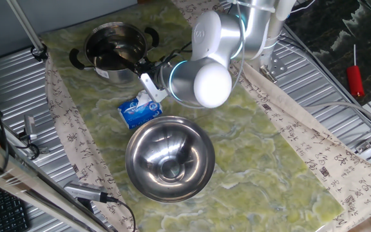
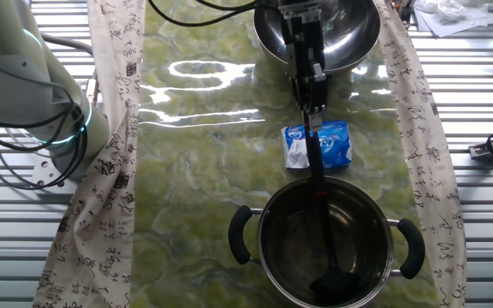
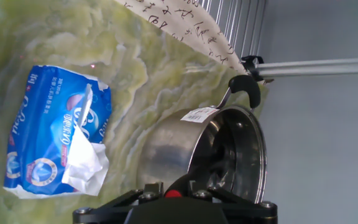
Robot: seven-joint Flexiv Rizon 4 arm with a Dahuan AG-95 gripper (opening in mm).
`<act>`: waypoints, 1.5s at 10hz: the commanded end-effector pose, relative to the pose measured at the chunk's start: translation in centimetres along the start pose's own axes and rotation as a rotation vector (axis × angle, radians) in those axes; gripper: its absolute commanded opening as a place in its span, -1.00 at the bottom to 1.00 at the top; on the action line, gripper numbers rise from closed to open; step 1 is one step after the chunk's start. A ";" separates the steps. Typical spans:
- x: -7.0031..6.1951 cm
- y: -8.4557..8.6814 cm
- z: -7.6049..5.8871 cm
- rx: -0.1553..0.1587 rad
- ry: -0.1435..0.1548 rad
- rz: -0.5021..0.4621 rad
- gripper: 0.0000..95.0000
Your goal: Scoop water with a large spoon from one bowl to another
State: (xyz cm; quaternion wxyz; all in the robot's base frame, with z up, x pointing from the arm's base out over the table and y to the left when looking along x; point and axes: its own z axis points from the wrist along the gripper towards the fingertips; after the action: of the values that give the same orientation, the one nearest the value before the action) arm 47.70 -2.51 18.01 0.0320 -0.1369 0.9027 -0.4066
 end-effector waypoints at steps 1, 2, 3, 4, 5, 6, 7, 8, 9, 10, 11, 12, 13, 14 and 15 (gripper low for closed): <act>-0.2 0.0 0.0 0.002 0.002 -0.020 -0.60; -0.2 0.0 0.0 0.007 0.002 -0.043 -0.60; -0.2 0.0 0.0 0.006 0.004 -0.057 -1.00; -0.2 0.0 0.0 0.006 0.002 -0.069 -1.00; -0.2 0.0 0.0 0.006 0.001 -0.092 -1.00; -0.3 0.0 0.0 0.005 0.002 -0.115 -1.00; -0.4 0.0 0.0 0.000 0.004 -0.155 -1.00; -0.7 -0.1 -0.1 -0.013 0.014 -0.222 -1.00; -0.8 -0.2 -0.1 -0.016 0.014 -0.254 -1.00; -1.0 -0.2 -0.1 -0.022 0.015 -0.313 -1.00; -1.2 -0.2 -0.1 -0.039 0.015 -0.401 -1.00; -1.2 -0.2 -0.1 -0.050 0.012 -0.443 -1.00; -1.3 -0.1 0.0 -0.077 0.001 -0.502 -1.00; -1.3 -0.1 0.1 -0.107 -0.011 -0.563 -1.00; -1.3 -0.1 0.1 -0.138 -0.020 -0.623 -1.00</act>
State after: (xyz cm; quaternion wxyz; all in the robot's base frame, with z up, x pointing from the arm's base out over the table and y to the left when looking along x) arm 48.94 -2.33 18.02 -0.0754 -0.3649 0.8556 -0.3594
